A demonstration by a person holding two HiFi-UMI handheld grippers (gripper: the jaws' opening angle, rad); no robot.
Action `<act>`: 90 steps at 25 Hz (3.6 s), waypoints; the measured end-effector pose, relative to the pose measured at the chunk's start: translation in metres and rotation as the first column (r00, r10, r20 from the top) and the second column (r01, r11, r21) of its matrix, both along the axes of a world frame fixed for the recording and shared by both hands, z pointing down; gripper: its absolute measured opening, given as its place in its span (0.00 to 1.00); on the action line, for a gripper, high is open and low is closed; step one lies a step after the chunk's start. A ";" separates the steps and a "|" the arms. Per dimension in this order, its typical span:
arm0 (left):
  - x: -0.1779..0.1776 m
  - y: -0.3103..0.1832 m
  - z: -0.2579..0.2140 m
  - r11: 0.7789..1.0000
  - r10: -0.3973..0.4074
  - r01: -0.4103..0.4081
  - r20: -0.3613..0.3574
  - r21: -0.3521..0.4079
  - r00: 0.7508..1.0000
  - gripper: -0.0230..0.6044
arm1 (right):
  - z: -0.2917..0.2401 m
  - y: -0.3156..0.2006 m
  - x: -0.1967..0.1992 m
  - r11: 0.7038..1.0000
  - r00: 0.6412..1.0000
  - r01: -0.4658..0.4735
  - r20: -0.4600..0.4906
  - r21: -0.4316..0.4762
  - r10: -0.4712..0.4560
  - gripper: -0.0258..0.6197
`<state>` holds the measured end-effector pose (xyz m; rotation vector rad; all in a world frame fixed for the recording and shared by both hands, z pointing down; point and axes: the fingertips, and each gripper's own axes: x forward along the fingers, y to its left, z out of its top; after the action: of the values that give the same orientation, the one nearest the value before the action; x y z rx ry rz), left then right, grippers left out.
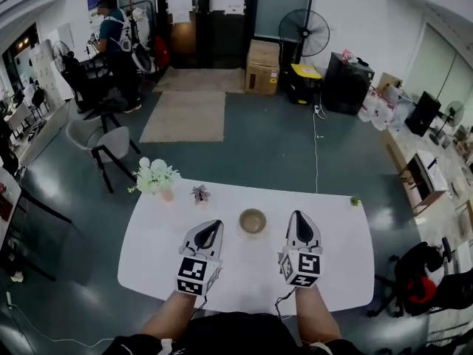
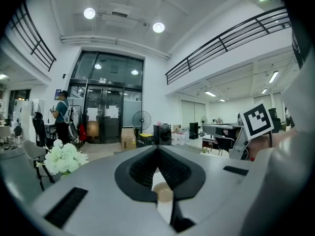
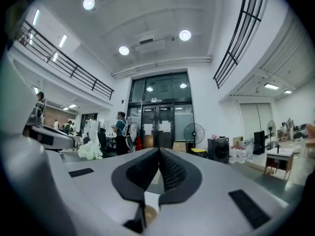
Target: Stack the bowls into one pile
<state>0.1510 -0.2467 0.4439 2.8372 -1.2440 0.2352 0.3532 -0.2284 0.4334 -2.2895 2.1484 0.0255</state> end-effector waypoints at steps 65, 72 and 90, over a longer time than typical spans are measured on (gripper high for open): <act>-0.363 0.004 0.036 0.998 0.024 -0.021 0.043 -0.066 0.999 0.06 | 0.315 -0.031 -0.379 0.621 0.631 -0.025 -0.494 -0.784 -0.598 0.40; -0.369 0.004 0.036 0.998 -0.015 0.019 0.059 -0.063 0.998 0.06 | 0.333 -0.038 -0.371 0.596 0.621 -0.070 -0.503 -0.800 -0.601 0.28; -0.315 -0.004 0.044 0.995 0.058 -0.056 0.018 -0.079 0.998 0.06 | 0.263 -0.047 -0.292 0.714 0.666 -0.139 -0.599 -0.686 -0.445 0.10</act>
<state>-0.1641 -0.2507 0.4878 2.8134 -1.1319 0.3087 0.0609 -0.2755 0.6965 -2.7610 3.2603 0.2349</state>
